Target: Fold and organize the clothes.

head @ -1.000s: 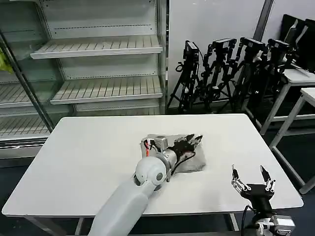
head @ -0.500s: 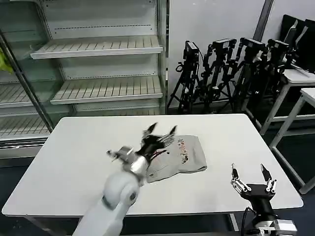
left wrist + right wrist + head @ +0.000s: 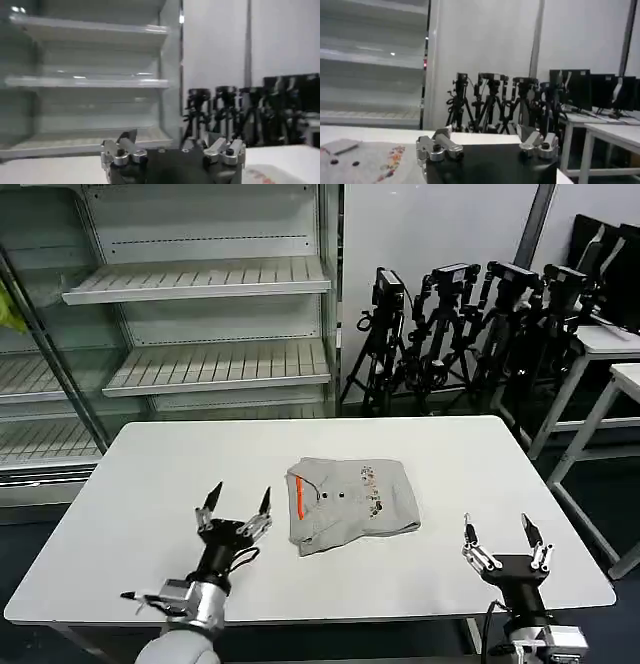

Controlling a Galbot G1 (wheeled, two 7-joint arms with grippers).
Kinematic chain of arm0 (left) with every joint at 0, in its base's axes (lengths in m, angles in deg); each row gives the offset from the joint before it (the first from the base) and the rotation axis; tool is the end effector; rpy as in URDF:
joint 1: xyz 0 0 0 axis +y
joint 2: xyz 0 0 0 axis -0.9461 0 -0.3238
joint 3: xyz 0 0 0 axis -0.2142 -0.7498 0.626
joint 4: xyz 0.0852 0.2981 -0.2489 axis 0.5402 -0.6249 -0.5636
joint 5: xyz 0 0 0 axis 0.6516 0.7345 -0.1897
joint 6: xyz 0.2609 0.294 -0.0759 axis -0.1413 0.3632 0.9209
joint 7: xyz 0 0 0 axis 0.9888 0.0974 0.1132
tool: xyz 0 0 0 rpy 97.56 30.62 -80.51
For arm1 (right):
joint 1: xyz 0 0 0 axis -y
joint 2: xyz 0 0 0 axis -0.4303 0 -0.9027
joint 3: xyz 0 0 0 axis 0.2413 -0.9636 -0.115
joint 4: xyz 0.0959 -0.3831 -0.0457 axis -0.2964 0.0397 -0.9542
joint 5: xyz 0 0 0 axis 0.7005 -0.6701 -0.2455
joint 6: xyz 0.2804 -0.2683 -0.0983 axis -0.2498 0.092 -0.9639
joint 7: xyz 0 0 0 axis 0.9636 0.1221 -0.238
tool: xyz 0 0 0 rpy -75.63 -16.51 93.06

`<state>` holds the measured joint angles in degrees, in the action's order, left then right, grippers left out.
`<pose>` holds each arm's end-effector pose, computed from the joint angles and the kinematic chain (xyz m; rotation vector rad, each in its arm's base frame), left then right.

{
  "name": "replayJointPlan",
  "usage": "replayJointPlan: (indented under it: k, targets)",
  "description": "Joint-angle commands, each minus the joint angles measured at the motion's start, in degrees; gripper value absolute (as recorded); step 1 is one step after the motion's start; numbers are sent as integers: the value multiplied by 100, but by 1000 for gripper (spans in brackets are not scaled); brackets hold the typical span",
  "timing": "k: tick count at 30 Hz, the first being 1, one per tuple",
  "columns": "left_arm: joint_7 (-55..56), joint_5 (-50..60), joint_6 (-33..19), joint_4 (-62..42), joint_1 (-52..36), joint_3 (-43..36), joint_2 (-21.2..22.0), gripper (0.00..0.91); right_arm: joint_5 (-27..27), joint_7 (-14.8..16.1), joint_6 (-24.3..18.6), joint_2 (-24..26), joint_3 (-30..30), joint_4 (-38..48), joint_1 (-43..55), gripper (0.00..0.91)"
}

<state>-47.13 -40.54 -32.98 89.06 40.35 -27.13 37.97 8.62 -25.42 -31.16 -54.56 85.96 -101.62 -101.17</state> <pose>0.2387 -0.0137 -0.2798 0.1859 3.1139 0.0250 0.1677 -0.0616 -0.2543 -0.1517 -3.1064 0.1775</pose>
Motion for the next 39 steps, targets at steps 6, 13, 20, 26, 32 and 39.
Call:
replayJointPlan:
  k: [6,13,20,26,32,39]
  targets:
    - [-80,887,-259,487,1142,457,411,907,-28,1,-117,47,-188,626,390,907]
    - [-80,985,-306,553,1259,438,540,907,-113,91,-190,116,-247,599,346,907]
    - [-77,978,-300,731,1382,495,598,907,-58,166,-148,135,-289,366,241,907]
    - [-74,977,-308,800,1392,500,693,907,-158,157,-136,124,-359,367,275,907]
    - [-76,975,-319,808,1408,477,768,907,-166,191,-204,132,-360,393,281,907]
    - [-84,978,-320,812,1388,444,819,907,-396,241,-104,137,-396,285,244,907]
